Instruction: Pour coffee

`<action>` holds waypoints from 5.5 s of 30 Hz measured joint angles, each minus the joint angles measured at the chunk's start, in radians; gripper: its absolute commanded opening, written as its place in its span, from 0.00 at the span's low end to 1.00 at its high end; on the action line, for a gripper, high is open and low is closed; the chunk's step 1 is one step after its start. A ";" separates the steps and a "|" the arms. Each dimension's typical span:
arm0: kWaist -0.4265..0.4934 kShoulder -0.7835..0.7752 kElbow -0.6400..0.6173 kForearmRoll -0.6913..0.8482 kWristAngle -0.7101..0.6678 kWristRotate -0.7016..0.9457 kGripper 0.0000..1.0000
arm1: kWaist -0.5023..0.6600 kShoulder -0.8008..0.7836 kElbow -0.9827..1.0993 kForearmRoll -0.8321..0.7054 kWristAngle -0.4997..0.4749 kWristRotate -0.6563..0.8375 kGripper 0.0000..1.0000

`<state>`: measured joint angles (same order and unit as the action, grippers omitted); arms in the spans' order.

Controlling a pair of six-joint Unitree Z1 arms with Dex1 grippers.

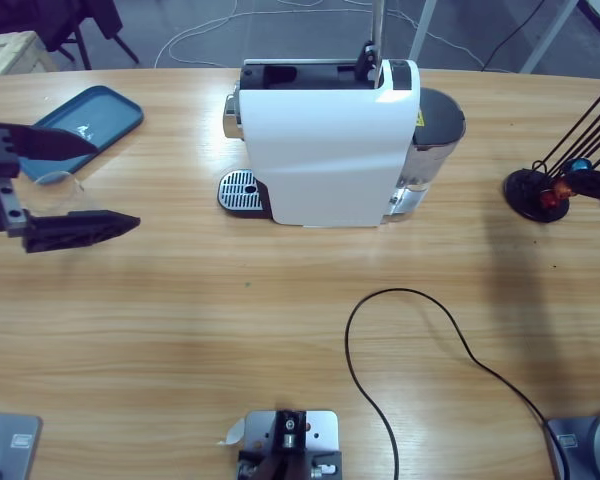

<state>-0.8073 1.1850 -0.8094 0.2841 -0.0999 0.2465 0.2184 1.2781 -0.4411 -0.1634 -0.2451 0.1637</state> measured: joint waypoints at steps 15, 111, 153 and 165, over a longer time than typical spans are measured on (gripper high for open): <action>-0.001 -0.017 -0.001 -0.060 0.111 -0.066 1.00 | -0.080 0.196 0.082 -0.312 -0.010 0.023 0.46; -0.194 0.046 0.009 -0.151 0.170 -0.200 1.00 | -0.021 -0.043 -0.166 0.043 -0.081 -0.041 0.37; -0.207 0.050 0.012 -0.155 0.177 -0.200 1.00 | -0.022 -0.071 -0.112 0.006 -0.081 -0.039 0.22; -0.227 0.051 0.014 -0.155 0.181 -0.210 1.00 | -0.025 -0.051 -0.112 -0.010 -0.081 -0.039 0.00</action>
<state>-1.0347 1.2362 -0.7951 0.1289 0.0811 0.0364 0.1931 1.2275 -0.5536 -0.1735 -0.3260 0.1246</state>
